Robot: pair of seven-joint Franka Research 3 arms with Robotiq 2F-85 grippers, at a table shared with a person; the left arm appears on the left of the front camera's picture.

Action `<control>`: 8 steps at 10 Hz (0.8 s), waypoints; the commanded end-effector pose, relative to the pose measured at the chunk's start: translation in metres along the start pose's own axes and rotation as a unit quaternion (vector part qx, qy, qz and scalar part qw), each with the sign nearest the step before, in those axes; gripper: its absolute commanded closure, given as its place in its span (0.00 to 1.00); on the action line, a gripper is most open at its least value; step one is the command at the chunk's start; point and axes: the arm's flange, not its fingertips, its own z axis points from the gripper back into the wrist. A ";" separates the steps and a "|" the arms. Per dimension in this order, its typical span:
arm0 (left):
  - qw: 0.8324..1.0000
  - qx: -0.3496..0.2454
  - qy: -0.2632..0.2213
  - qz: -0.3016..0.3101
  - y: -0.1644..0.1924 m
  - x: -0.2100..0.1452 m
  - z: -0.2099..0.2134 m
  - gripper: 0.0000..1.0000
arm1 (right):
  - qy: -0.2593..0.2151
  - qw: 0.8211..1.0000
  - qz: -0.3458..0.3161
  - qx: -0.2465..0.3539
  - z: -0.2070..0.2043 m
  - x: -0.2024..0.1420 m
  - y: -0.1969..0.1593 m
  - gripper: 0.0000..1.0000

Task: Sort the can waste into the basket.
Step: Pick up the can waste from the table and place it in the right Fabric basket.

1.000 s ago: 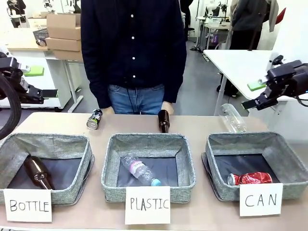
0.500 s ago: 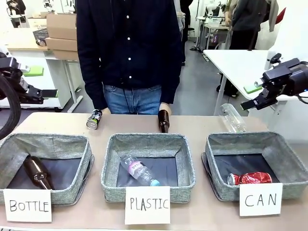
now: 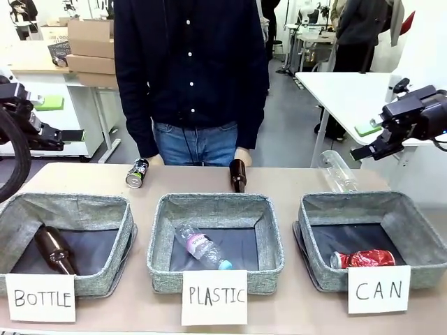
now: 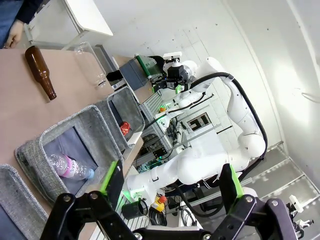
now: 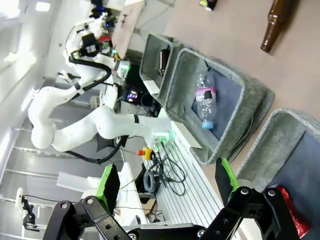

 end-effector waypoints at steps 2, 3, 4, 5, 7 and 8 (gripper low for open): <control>1.000 0.000 0.000 0.000 0.000 0.000 0.000 0.00 | -0.001 1.000 0.009 -0.007 -0.002 -0.004 0.000 0.00; 0.994 0.105 0.013 0.032 0.015 0.037 -0.011 0.00 | -0.001 1.000 0.009 -0.007 -0.002 -0.004 0.000 0.00; 0.976 0.208 0.039 0.060 0.039 0.074 -0.022 0.00 | -0.001 1.000 0.009 -0.007 -0.002 -0.004 0.000 0.00; 0.942 0.320 0.060 0.079 0.069 0.106 -0.032 0.00 | -0.001 1.000 0.009 -0.007 -0.002 -0.004 0.000 0.00; 0.865 0.466 0.160 0.092 0.127 0.139 -0.063 0.00 | -0.001 1.000 0.009 -0.007 -0.002 -0.004 0.000 0.00; 0.832 0.516 0.184 0.084 0.150 0.143 -0.077 0.00 | -0.001 1.000 0.009 -0.007 -0.002 -0.004 0.000 0.00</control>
